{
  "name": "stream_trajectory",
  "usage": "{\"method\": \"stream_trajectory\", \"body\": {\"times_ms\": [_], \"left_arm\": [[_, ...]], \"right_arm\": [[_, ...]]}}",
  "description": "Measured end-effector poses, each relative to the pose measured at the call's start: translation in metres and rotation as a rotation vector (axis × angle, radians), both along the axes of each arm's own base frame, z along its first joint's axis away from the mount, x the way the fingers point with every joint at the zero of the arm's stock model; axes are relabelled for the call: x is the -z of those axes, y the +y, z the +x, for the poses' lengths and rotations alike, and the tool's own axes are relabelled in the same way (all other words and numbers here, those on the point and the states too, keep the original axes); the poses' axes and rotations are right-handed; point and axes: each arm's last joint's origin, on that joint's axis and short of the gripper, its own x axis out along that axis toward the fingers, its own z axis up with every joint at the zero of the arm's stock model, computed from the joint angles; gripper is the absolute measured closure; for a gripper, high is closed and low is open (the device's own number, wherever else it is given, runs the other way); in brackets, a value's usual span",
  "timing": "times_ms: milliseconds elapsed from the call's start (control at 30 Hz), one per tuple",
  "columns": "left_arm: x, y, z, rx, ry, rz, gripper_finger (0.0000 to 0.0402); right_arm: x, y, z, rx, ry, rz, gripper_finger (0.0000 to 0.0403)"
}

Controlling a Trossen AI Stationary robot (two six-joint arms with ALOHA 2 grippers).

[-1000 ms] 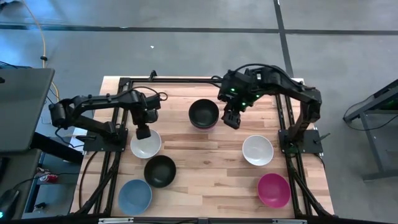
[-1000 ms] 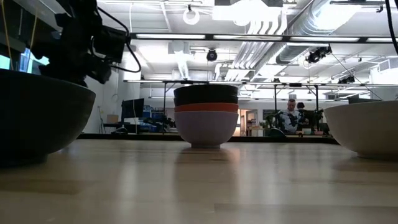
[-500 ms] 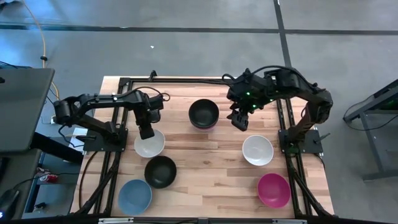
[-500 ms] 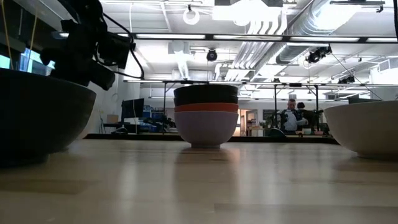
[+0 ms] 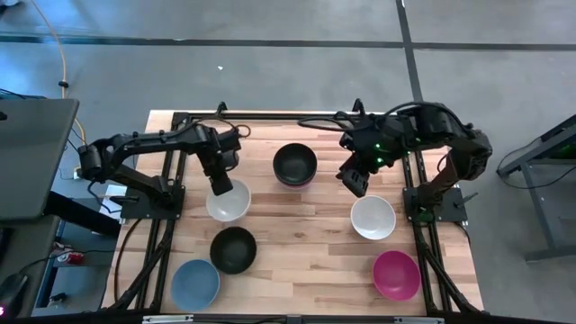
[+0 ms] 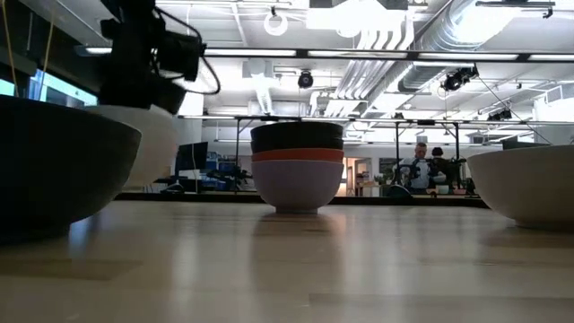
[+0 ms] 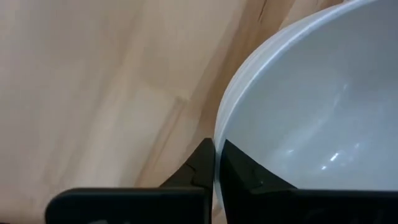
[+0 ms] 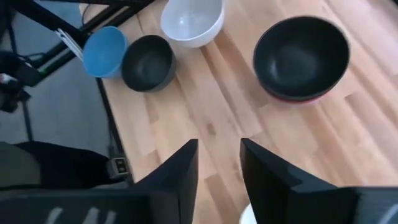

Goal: Nest bowls inside each other
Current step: Stack the left white bowl on top of the black bowl

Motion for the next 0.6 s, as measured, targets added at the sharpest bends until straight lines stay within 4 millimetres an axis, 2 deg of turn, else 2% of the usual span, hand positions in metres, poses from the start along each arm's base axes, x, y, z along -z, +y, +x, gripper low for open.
{"method": "stream_trajectory", "body": {"times_ms": [100, 200, 400, 600], "left_arm": [[-0.017, 0.006, 0.006, -0.008, -0.039, 0.041, 0.04], [-0.036, 0.012, 0.01, -0.015, -0.082, 0.073, 0.0401], [-0.075, 0.026, 0.015, -0.036, -0.178, 0.165, 0.0401], [-0.106, 0.04, 0.027, -0.071, -0.262, 0.243, 0.0401]], "right_arm": [[0.0, 0.004, 0.0, 0.034, 0.004, 0.042, 0.0301], [0.011, 0.01, 0.002, 0.057, 0.058, 0.087, 0.0297], [0.055, 0.026, -0.001, 0.107, 0.284, 0.188, 0.0277], [0.096, 0.042, -0.017, 0.212, 0.48, 0.243, 0.0256]]}}
